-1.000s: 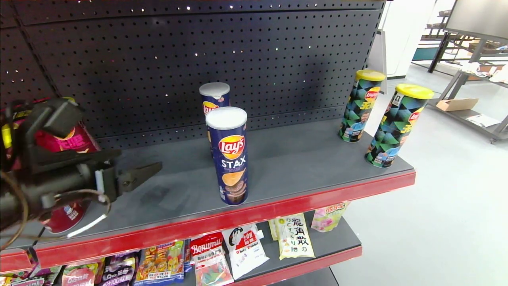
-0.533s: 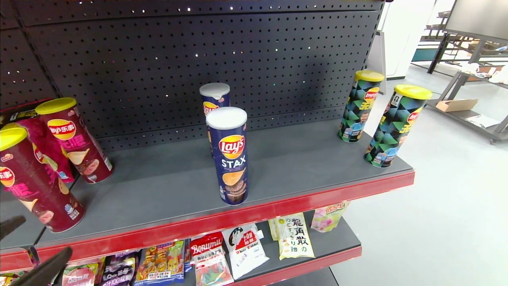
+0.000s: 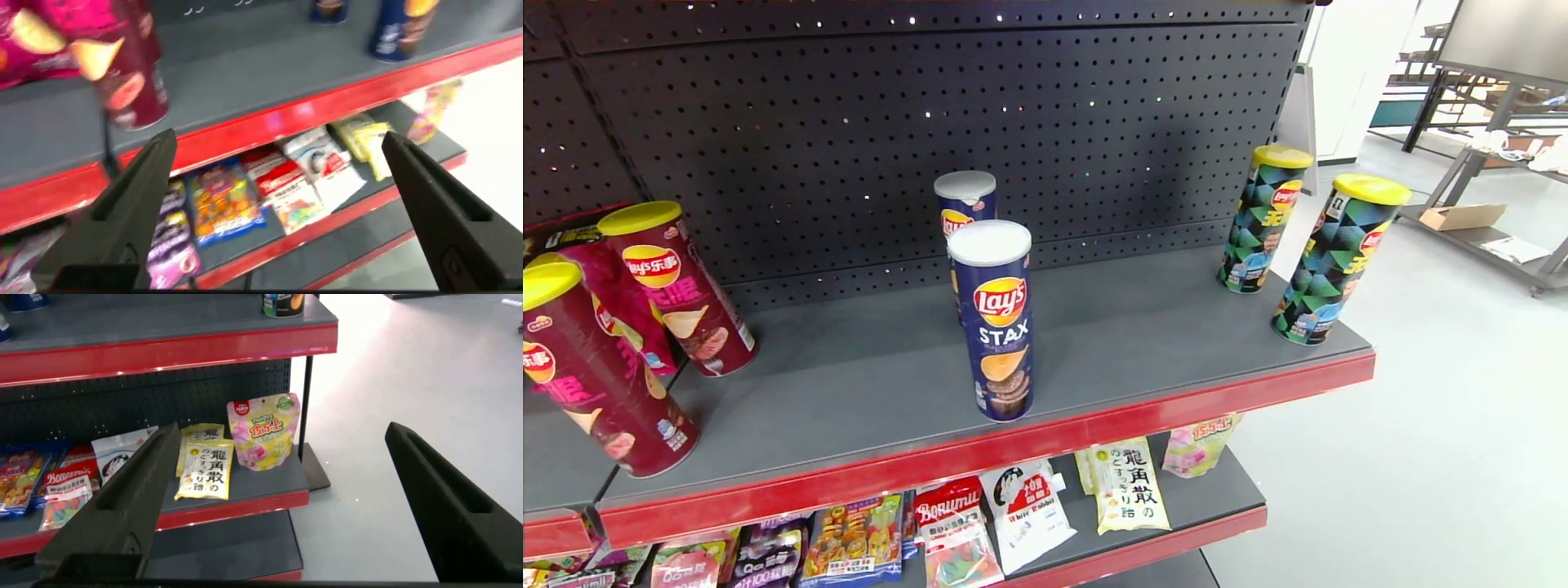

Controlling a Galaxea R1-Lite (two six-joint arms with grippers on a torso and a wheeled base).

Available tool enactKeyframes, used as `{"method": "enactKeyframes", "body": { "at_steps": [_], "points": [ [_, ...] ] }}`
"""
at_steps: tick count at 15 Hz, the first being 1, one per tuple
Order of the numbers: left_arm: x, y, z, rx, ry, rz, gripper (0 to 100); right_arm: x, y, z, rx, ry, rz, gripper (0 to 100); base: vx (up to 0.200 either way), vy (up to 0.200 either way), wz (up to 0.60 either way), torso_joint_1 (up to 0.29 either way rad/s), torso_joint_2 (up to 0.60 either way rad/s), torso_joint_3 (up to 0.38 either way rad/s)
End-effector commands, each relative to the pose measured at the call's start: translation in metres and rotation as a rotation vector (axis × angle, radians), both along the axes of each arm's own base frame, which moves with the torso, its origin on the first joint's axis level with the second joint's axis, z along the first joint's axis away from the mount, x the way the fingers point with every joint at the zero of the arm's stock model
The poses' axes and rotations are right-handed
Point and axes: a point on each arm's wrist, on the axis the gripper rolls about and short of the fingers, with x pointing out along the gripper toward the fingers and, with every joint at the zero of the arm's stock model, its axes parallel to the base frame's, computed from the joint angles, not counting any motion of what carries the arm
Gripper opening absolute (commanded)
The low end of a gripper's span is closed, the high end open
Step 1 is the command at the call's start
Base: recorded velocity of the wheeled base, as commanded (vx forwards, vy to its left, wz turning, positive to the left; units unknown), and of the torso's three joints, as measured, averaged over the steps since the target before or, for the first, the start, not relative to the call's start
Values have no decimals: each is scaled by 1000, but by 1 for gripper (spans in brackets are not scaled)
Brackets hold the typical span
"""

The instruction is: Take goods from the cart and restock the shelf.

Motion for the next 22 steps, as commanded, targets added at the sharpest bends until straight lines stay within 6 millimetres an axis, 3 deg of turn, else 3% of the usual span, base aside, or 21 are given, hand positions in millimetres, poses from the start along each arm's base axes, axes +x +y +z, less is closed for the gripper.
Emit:
{"method": "enactKeyframes", "body": {
  "at_steps": [1, 7, 10, 18, 20, 22],
  "points": [
    [-2, 0, -4, -4, -15, -6, 100, 0, 0, 0, -1, 1, 1, 100, 0, 0, 0, 0, 0, 0],
    [-1, 0, -8, -1, 0, -3, 100, 0, 0, 0, -1, 1, 1, 100, 0, 0, 600, 4, 2, 2],
    [-1, 0, -9, -20, 6, 13, 100, 0, 0, 0, 1, 1, 1, 100, 0, 0, 0, 0, 0, 0],
    [6, 3, -4, -26, 57, 251, 100, 0, 0, 0, 1, 1, 1, 100, 0, 0, 0, 0, 0, 0],
    [5, 0, -13, -26, 65, 392, 100, 0, 0, 0, 1, 1, 1, 100, 0, 0, 0, 0, 0, 0],
    [7, -4, -39, -26, 55, 359, 100, 0, 0, 0, 1, 1, 1, 100, 0, 0, 0, 0, 0, 0]
  ]
}}
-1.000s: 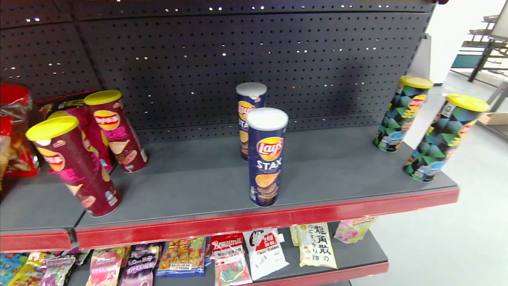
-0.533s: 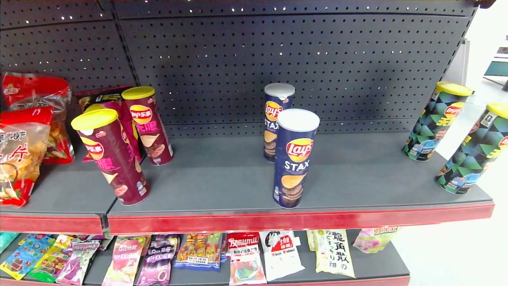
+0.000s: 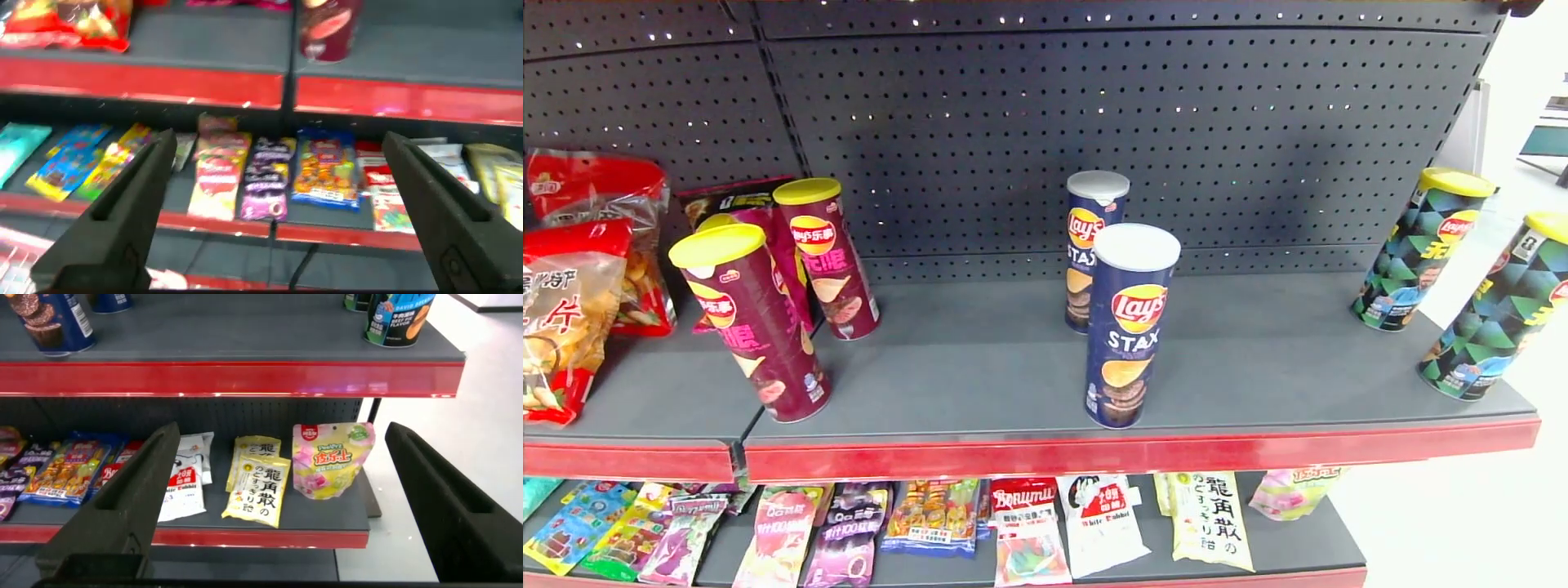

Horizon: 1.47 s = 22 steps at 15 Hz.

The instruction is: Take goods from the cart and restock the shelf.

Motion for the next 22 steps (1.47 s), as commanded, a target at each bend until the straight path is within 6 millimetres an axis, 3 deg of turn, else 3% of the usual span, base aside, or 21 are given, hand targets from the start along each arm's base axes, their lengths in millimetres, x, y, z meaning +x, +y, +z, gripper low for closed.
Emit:
{"method": "enactKeyframes", "body": {
  "at_steps": [1, 3, 11, 12, 13, 14, 15, 16, 19, 22],
  "points": [
    [5, -3, -22, -2, -54, -7, 100, 0, 0, 0, 0, 1, 1, 100, 0, 0, 0, 0, 0, 0],
    [3, -3, -32, 7, -126, -139, 100, 0, 0, 0, 0, 1, 1, 100, 0, 0, 0, 0, 0, 0],
    [4, -3, -32, 33, -138, -141, 100, 0, 0, 0, -8, 2, 12, 100, 0, 0, 0, 0, 0, 0],
    [4, -3, -32, 33, -138, -141, 100, -1, 1, 4, -29, -16, 47, 100, 0, 0, 0, 0, 0, 0],
    [4, -3, -32, 33, -138, -142, 100, -4, 2, 36, -20, -50, 111, 100, 0, 0, 0, 0, 0, 0],
    [4, -3, -32, 33, -138, -141, 100, 6, 2, 82, 14, -22, 119, 100, 0, 0, 0, 0, 0, 0],
    [4, -3, -32, 33, -138, -142, 100, 15, 2, 108, 18, -15, 138, 100, 0, 0, 0, 0, 0, 0],
    [4, -3, -32, 33, -138, -142, 100, 15, 2, 108, 18, -15, 138, 100, 0, 0, 0, 0, 0, 0],
    [4, -3, -32, 33, -138, -142, 100, 73, 8, 118, -7, 236, 244, 100, 0, 0, 0, 0, 0, 0],
    [4, -3, -32, 33, -138, -141, 100, 111, 19, 117, -17, 389, 330, 100, 0, 0, 0, 0, 0, 0]
  ]
}}
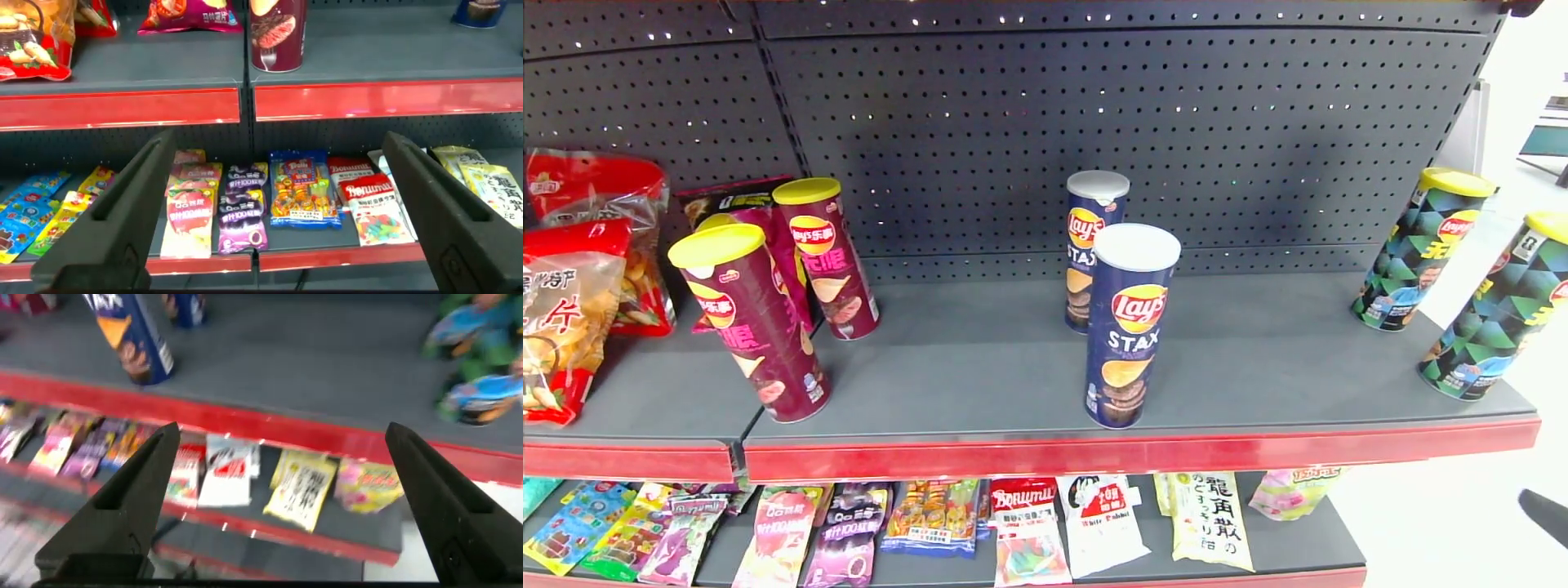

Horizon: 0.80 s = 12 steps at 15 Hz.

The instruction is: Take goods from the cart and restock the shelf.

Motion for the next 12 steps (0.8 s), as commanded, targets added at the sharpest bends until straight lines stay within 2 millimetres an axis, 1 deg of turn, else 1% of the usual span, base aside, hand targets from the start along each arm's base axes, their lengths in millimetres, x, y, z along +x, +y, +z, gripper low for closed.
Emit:
{"method": "enactKeyframes", "body": {
  "at_steps": [1, 2, 3, 4, 5, 6, 7, 8, 10, 12],
  "points": [
    [0, 0, 0, 0, 0, -1, 100, 55, 14, 5, -23, 196, 91, 100, 0, 0, 0, 0, 0, 0],
    [0, 0, 0, 0, 0, 1, 100, 74, 20, 0, -39, 267, 110, 100, 0, 0, 0, 0, 0, 0],
    [0, 0, 0, 0, 0, 1, 100, 87, 29, -8, -47, 329, 153, 100, 0, 0, 0, 0, 0, 0],
    [0, 0, 0, 0, 0, 1, 100, 100, 33, -14, -43, 366, 151, 100, 0, 0, 0, 0, 0, 0],
    [0, 0, 0, 0, 0, 1, 100, 110, 36, -19, -48, 389, 155, 100, 0, 0, 0, 0, 0, 0],
    [0, 0, 0, 0, 0, -1, 100, 114, 38, -22, -51, 405, 156, 100, 0, 0, 0, 0, 0, 0],
    [0, 0, 0, 0, 0, 1, 100, 128, 44, -29, -59, 442, 169, 100, 0, 0, 0, 0, 0, 0],
    [0, 0, 0, 0, 0, 1, 100, 134, 46, -33, -65, 463, 171, 100, 0, 0, 0, 0, 0, 0],
    [0, 0, 0, 0, 0, -1, 100, 161, 53, -33, -66, 464, 147, 100, 0, 0, 0, 0, 0, 0],
    [0, 0, 0, 0, 0, 1, 100, 180, 61, -26, -51, 449, 132, 100, 0, 0, 0, 0, 0, 0]
  ]
}}
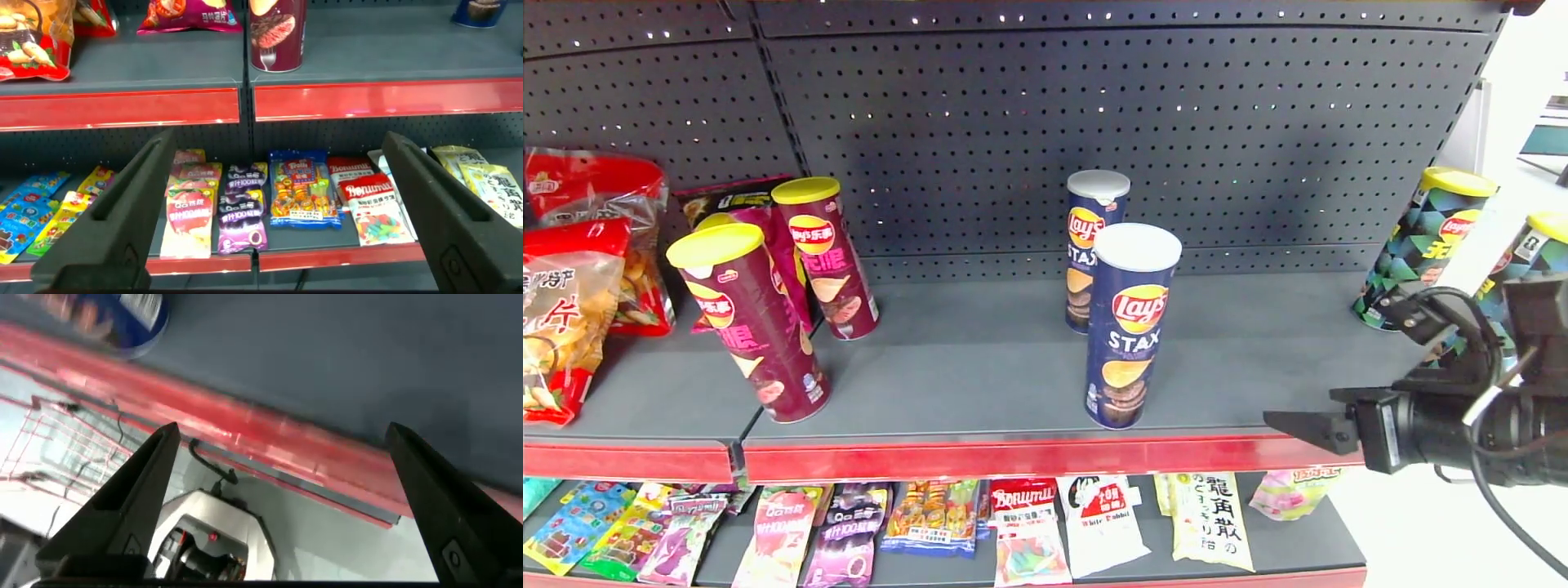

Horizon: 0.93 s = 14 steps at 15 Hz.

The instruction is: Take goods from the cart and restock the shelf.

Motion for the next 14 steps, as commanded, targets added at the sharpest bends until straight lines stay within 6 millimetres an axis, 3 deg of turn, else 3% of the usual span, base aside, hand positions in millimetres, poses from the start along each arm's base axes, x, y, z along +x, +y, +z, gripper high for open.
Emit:
{"method": "enactKeyframes", "body": {
  "at_steps": [1, 8, 14],
  "points": [
    [0, 0, 0, 0, 0, 1, 100, 25, 16, -8, -15, 43, 19, 100, 0, 0, 0, 0, 0, 0],
    [0, 0, 0, 0, 0, 1, 100, 60, 44, -12, -41, 48, 47, 100, 0, 0, 0, 0, 0, 0],
    [0, 0, 0, 0, 0, 1, 100, 78, 59, -24, -70, 72, 51, 100, 0, 0, 0, 0, 0, 0]
  ]
}}
